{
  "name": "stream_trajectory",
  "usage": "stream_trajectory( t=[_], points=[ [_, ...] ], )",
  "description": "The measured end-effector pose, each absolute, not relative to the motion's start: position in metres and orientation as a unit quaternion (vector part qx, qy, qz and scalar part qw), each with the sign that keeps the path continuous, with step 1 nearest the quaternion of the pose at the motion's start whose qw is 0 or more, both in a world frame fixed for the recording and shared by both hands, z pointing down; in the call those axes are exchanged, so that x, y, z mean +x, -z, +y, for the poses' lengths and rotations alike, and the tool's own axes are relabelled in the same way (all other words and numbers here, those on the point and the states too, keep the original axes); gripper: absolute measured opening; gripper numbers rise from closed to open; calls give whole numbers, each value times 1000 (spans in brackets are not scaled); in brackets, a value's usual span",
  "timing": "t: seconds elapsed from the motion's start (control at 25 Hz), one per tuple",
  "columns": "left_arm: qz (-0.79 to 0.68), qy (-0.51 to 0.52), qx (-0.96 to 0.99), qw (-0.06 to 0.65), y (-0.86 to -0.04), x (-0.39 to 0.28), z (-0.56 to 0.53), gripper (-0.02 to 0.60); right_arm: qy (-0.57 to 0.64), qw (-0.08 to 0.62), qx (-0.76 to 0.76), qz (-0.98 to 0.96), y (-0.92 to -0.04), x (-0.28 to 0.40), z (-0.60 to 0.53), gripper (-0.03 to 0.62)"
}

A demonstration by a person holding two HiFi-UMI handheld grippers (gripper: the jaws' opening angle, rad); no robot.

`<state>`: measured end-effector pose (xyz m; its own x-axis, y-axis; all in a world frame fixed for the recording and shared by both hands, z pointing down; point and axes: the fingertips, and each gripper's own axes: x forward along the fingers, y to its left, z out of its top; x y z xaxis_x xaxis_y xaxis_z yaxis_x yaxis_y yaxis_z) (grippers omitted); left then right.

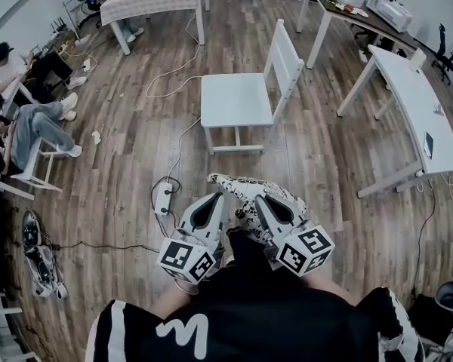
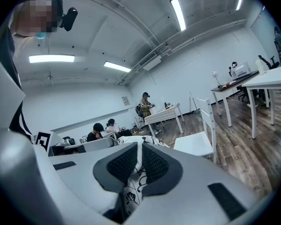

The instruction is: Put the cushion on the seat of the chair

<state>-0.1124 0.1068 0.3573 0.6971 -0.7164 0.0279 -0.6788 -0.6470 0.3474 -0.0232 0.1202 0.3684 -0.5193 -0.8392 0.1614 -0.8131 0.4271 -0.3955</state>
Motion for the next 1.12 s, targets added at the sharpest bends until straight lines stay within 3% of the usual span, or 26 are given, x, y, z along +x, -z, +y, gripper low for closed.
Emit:
stream_trajectory(
  t=[1.12],
  points=[
    [-449,54,876,166,-356,-75,-99,8,234,17,-425,874,-368,13,-102,40]
  ],
)
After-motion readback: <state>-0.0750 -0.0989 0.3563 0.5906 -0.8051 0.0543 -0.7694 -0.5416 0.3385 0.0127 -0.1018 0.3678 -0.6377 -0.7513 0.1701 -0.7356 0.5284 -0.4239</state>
